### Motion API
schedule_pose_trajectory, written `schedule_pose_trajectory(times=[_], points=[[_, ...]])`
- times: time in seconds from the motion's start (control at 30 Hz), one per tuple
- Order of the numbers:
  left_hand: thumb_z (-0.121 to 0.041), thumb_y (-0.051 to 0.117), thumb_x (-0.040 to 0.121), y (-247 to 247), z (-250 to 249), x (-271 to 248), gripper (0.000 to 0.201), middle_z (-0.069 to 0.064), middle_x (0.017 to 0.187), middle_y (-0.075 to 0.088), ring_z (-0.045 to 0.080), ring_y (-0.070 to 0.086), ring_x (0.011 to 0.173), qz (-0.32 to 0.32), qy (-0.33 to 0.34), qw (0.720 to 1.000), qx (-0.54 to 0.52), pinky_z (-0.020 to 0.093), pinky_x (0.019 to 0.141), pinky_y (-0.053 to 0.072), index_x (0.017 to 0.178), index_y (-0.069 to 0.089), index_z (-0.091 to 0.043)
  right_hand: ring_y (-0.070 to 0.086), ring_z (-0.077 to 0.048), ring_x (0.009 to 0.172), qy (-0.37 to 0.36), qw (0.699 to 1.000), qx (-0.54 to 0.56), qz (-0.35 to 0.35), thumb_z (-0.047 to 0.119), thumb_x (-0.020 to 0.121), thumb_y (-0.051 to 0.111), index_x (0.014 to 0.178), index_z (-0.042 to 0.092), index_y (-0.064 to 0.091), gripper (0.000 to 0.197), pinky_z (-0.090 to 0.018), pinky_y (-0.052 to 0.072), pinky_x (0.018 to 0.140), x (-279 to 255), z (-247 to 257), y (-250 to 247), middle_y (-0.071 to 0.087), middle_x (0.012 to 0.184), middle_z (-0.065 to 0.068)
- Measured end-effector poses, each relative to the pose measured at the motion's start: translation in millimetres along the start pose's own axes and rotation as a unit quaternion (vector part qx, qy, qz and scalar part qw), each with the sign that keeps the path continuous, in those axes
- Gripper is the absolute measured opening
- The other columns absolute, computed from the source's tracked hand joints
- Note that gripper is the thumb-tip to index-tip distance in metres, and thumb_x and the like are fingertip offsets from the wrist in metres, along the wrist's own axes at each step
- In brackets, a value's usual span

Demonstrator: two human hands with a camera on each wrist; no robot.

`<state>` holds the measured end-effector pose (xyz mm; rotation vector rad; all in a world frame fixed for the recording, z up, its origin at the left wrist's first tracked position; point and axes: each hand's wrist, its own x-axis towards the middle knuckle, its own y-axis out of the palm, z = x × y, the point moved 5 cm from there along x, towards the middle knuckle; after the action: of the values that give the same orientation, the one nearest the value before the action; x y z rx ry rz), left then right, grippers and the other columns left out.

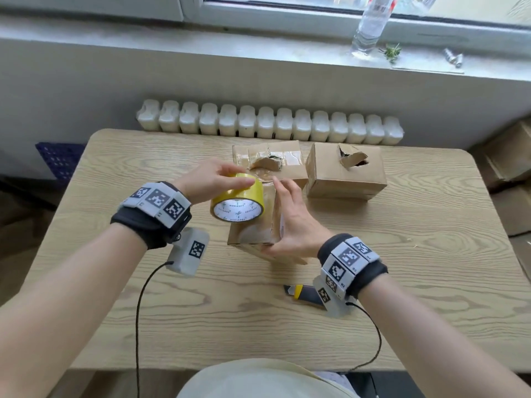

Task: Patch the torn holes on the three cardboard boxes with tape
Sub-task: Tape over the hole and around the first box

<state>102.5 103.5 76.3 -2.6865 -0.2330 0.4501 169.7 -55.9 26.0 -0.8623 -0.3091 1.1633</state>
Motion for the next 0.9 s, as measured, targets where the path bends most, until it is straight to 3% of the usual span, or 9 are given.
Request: schedule_pose_trajectory(times=[0.1, 0.2, 0.4, 0.53, 0.6, 0.67, 0.73, 0.83, 0.9], points=[[-0.033, 0.061, 0.088, 7.8, -14.9, 4.4, 0.029, -0.001, 0.098, 0.069, 0.006, 0.063, 0.087, 0.005, 0.010, 0.999, 0.048, 0.020, 0.079, 0.049, 0.106, 0.070, -0.012, -0.017, -0.020, 0.144, -0.020, 0.992, -0.123, 0.027, 0.053, 0.053, 0.084, 0.149, 0.008, -0.012, 0.142, -0.042, 0.001, 0.120, 0.4, 8.0, -8.5, -0.022, 0.155, -0.006], [-0.036, 0.063, 0.086, 15.8, -25.2, 8.7, 0.029, 0.001, 0.091, 0.071, 0.009, 0.064, 0.082, 0.021, 0.014, 0.998, 0.061, 0.027, 0.077, 0.049, 0.102, 0.072, -0.014, -0.018, -0.021, 0.144, -0.014, 0.988, -0.148, 0.040, 0.057, 0.053, 0.083, 0.149, 0.006, -0.012, 0.144, -0.039, -0.006, 0.119, -1.7, 10.6, -12.5, -0.020, 0.156, -0.010], [-0.046, 0.070, 0.078, 25.4, -29.3, 10.9, 0.032, 0.007, 0.072, 0.060, 0.011, 0.053, 0.066, 0.034, 0.020, 0.999, 0.027, 0.027, 0.062, 0.039, 0.079, 0.070, -0.014, -0.005, -0.023, 0.144, 0.033, 0.990, -0.131, 0.047, 0.053, 0.054, 0.083, 0.149, 0.006, -0.006, 0.138, -0.036, 0.006, 0.120, -6.4, -5.2, -25.5, -0.001, 0.154, -0.010], [-0.056, 0.064, 0.066, 30.1, -24.2, 10.6, 0.076, 0.011, 0.078, 0.048, 0.022, 0.042, 0.073, 0.060, 0.020, 0.998, -0.027, 0.036, 0.068, 0.030, 0.086, 0.059, 0.017, 0.007, -0.020, 0.141, 0.032, 0.995, -0.085, 0.046, 0.044, 0.050, 0.087, 0.149, 0.007, 0.006, 0.133, -0.030, 0.016, 0.118, -16.1, -25.0, -34.3, 0.008, 0.149, -0.005], [-0.057, 0.069, 0.064, 25.2, -21.8, 12.7, 0.066, 0.007, 0.069, 0.052, 0.017, 0.045, 0.067, 0.037, 0.029, 0.999, 0.014, 0.031, 0.062, 0.032, 0.082, 0.068, 0.006, 0.011, -0.017, 0.140, 0.037, 0.997, -0.061, 0.042, 0.040, 0.050, 0.090, 0.149, 0.008, 0.008, 0.132, -0.025, 0.016, 0.116, -22.9, -39.1, -39.2, 0.009, 0.148, -0.001], [-0.053, 0.077, 0.066, 15.5, -18.6, 11.6, 0.033, -0.014, 0.051, 0.050, 0.002, 0.042, 0.051, 0.003, 0.021, 0.997, 0.071, 0.020, 0.051, 0.032, 0.056, 0.067, -0.023, 0.016, -0.014, 0.137, 0.047, 0.997, -0.033, 0.043, 0.036, 0.050, 0.091, 0.149, 0.011, 0.010, 0.130, -0.025, 0.020, 0.115, -29.8, -53.4, -44.4, 0.009, 0.147, 0.003], [-0.041, 0.073, 0.073, 11.2, -14.8, 10.7, 0.037, -0.013, 0.042, 0.043, 0.003, 0.038, 0.041, -0.006, 0.013, 0.993, 0.118, 0.013, 0.042, 0.028, 0.045, 0.059, -0.022, 0.019, -0.009, 0.132, 0.048, 0.998, -0.015, 0.044, 0.034, 0.049, 0.091, 0.148, 0.015, 0.011, 0.128, -0.023, 0.023, 0.113, -34.8, -63.3, -47.7, 0.010, 0.147, 0.006], [-0.045, 0.072, 0.075, 17.1, -1.7, 17.3, 0.051, 0.001, 0.054, 0.045, 0.009, 0.039, 0.048, -0.019, -0.008, 0.981, 0.193, 0.015, 0.043, 0.029, 0.060, 0.057, 0.001, 0.020, -0.010, 0.134, 0.047, 0.998, -0.010, 0.047, 0.033, 0.049, 0.091, 0.147, 0.017, 0.011, 0.128, -0.024, 0.024, 0.112, -36.8, -71.1, -50.4, 0.010, 0.147, 0.007], [-0.052, 0.071, 0.074, 24.1, 6.0, 21.8, 0.055, 0.001, 0.059, 0.048, 0.013, 0.042, 0.054, -0.025, -0.029, 0.971, 0.234, 0.022, 0.049, 0.033, 0.066, 0.059, 0.001, 0.016, -0.012, 0.137, 0.045, 0.998, -0.019, 0.048, 0.032, 0.049, 0.091, 0.148, 0.017, 0.010, 0.128, -0.025, 0.019, 0.114, -37.5, -71.0, -52.0, 0.011, 0.147, 0.005]])
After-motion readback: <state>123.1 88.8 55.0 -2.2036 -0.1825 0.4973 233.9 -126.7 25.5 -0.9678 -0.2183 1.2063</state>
